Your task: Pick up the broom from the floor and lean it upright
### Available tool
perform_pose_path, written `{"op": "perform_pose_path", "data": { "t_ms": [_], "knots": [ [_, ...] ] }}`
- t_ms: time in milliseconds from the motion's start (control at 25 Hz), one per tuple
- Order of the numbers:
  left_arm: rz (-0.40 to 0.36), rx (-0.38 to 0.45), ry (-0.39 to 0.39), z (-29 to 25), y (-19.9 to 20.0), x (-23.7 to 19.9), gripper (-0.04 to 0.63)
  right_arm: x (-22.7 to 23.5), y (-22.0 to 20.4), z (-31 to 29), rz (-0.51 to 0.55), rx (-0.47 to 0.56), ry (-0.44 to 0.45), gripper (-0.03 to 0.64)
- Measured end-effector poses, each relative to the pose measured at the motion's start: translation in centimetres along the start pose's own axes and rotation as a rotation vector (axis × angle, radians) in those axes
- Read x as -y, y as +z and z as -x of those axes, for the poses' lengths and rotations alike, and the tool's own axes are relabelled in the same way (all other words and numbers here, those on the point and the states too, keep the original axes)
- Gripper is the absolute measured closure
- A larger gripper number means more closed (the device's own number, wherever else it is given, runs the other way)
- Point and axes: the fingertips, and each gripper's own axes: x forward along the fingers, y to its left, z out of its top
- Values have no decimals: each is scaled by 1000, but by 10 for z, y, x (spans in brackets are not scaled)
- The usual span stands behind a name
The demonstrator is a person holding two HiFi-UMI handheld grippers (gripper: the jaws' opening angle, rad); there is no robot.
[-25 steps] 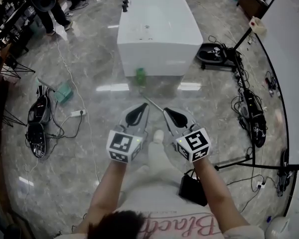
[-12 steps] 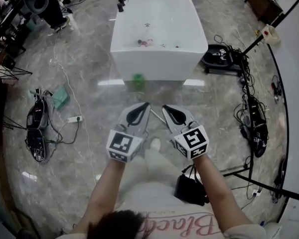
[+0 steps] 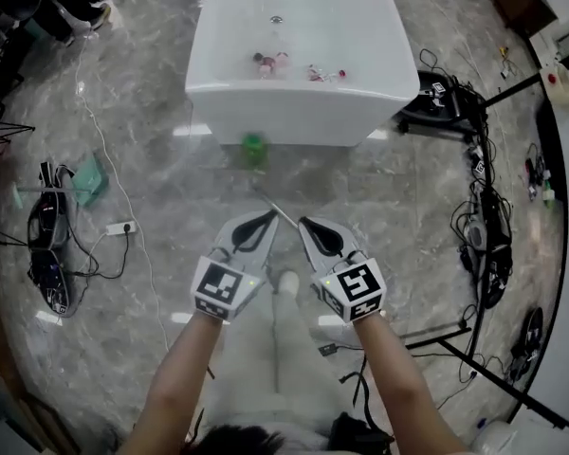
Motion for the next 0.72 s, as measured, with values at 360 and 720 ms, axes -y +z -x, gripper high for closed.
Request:
{"op": "perform_pose_path", "data": {
  "t_ms": [360, 720],
  "knots": [
    [-1, -91, -87, -61, -97, -53, 597, 38, -94, -97, -38, -113, -14, 615],
    [48, -137, -88, -94, -180, -85, 597, 57, -186, -152, -6, -214, -25, 614]
  ]
}}
